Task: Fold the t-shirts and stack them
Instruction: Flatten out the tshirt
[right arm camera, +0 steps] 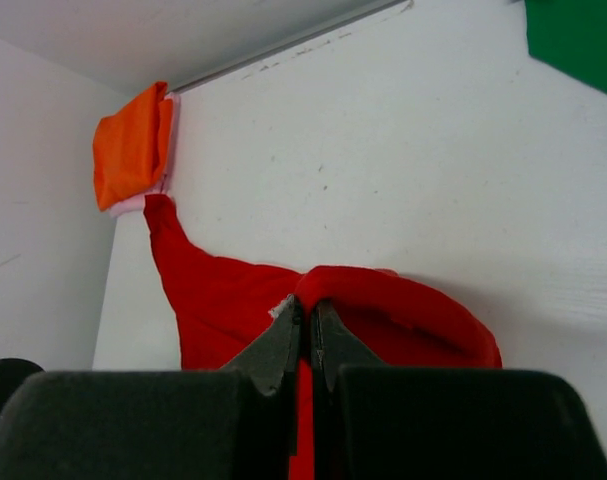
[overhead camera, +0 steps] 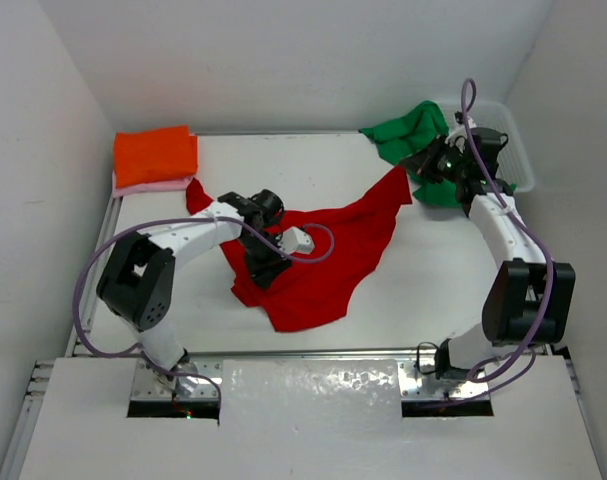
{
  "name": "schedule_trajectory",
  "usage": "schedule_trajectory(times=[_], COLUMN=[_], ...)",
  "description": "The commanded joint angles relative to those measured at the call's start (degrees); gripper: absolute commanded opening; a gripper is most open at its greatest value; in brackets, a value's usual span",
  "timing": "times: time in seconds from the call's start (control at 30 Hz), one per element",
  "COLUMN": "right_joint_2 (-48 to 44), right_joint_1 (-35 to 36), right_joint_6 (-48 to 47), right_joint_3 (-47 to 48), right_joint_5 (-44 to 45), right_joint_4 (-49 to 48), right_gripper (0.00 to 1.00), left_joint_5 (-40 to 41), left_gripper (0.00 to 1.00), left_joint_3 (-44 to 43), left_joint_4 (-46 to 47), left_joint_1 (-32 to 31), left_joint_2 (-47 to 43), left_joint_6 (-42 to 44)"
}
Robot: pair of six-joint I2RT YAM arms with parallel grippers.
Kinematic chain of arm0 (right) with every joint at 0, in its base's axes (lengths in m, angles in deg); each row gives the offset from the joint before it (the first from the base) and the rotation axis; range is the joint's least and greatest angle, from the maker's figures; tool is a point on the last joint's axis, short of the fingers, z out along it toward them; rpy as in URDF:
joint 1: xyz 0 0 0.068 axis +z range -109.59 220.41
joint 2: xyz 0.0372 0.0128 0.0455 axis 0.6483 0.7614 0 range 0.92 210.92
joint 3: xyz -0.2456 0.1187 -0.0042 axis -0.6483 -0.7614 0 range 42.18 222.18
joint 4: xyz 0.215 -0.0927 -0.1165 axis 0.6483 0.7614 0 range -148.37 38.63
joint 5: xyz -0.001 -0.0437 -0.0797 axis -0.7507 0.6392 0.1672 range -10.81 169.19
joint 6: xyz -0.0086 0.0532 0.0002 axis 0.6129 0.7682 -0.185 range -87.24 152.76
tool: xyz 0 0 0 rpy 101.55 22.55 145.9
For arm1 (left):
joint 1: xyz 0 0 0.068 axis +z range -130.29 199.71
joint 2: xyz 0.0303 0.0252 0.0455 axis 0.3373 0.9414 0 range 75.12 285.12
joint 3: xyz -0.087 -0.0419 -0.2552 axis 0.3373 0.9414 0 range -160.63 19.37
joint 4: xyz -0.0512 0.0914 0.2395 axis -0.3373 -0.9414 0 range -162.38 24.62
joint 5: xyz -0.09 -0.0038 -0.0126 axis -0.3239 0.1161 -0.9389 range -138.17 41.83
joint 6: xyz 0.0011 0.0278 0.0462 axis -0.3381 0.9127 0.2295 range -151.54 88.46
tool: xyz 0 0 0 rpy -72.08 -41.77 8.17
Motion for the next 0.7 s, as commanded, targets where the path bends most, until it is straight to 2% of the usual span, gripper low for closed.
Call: schedule_trajectory(times=[0.0, 0.1, 0.27, 0.5, 0.67], right_joint_2=[-2.56, -2.91, -3.17, -3.08, -3.26], right_joint_1=[0.16, 0.16, 0.16, -0.01, -0.19], right_joint_6=[-1.66, -1.66, -2.62, -2.89, -2.89], right_joint_3=[-1.41, -2.12, -2.21, -2.12, -2.12], right_joint_5=[0.6, 0.69, 0.95, 0.95, 0.95], right_joint_4=[-1.72, -1.63, -1.28, -1.28, -1.28], right_gripper=[0.0, 0.0, 0.0, 0.0, 0.0], left_joint_5=[-0.19, -4.31, -6.6, -3.7, -1.07], left_gripper=[0.42, 0.41, 0.42, 0.42, 0.34], left_joint_3=[-0.45, -0.97, -0.54, 0.61, 1.31], left_joint_4=[3.87, 3.71, 0.63, 3.97, 5.03], left_joint_1=[-1.3, -1.39, -1.39, -1.48, -1.65], left_joint_2=[-0.89, 1.22, 4.65, 4.65, 5.27], left_joint_6=[-3.01, -3.02, -1.88, -3.9, -4.69])
